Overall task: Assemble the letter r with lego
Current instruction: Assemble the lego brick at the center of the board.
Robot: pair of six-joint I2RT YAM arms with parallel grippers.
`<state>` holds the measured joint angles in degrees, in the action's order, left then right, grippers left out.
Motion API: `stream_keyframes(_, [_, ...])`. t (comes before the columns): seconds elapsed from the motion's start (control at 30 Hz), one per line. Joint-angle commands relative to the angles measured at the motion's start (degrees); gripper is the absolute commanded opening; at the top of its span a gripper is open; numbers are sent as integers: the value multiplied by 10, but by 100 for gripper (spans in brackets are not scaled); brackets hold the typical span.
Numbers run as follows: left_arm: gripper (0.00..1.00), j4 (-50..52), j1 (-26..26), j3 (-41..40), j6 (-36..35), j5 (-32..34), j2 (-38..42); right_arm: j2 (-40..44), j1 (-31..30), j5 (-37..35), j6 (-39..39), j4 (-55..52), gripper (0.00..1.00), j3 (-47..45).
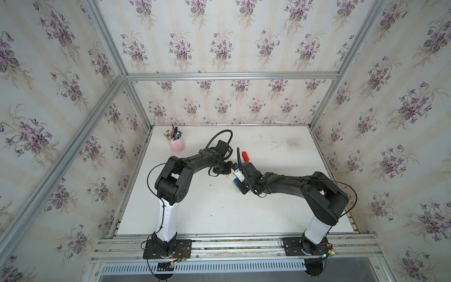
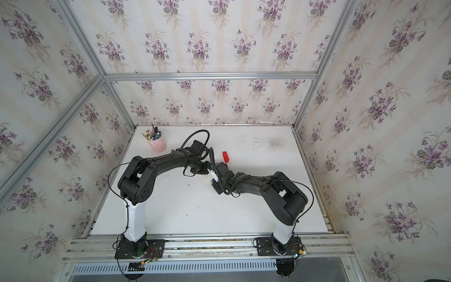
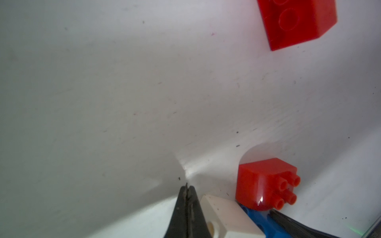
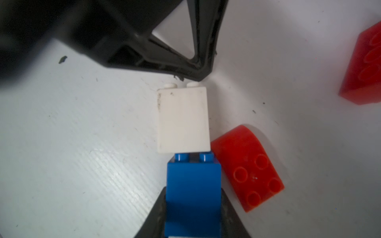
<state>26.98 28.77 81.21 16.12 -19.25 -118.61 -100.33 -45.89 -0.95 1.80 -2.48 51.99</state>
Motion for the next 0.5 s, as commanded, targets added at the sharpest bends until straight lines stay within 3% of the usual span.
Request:
stream_keyframes(0.0, [4,-4,6,4,0,-28,-1,-3,-2,24,13,11,25,5])
stream_keyframes(0.47, [4,2,10,14,0,-27,-9,4,-2,31,17,27,25,1])
